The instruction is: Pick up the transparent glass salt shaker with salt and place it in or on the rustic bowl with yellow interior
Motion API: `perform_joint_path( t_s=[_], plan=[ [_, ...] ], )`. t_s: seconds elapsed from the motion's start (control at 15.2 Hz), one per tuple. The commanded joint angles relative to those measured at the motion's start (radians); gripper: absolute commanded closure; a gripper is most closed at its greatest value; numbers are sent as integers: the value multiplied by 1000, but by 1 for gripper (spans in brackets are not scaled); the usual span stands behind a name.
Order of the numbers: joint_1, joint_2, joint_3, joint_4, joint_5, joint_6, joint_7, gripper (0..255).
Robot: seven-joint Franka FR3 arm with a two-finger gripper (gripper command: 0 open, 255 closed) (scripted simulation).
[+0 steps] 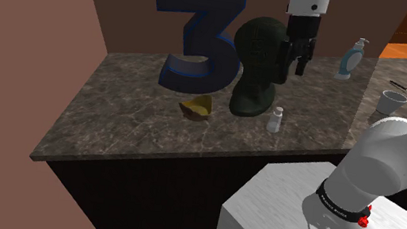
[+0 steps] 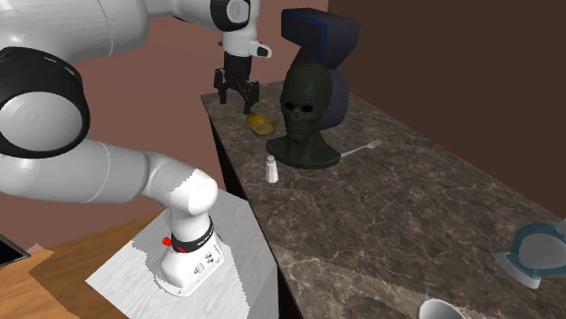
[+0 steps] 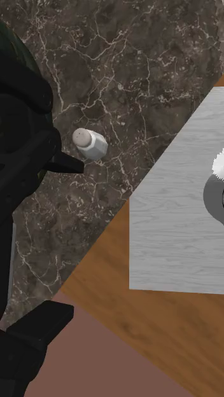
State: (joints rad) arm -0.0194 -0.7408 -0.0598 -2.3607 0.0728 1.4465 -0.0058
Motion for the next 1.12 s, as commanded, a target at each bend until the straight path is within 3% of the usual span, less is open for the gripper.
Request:
perform_joint_path(
  t_s=[0.0, 0.59, 0.99, 1.06],
  plan=[
    [0, 0, 0, 0, 0, 0, 0, 0],
    [-71, 56, -87, -215, -85, 299, -65, 0],
    [-118, 169, -157, -304, -135, 523, -108, 0],
    [-118, 170, -158, -305, -135, 526, -108, 0]
  ],
)
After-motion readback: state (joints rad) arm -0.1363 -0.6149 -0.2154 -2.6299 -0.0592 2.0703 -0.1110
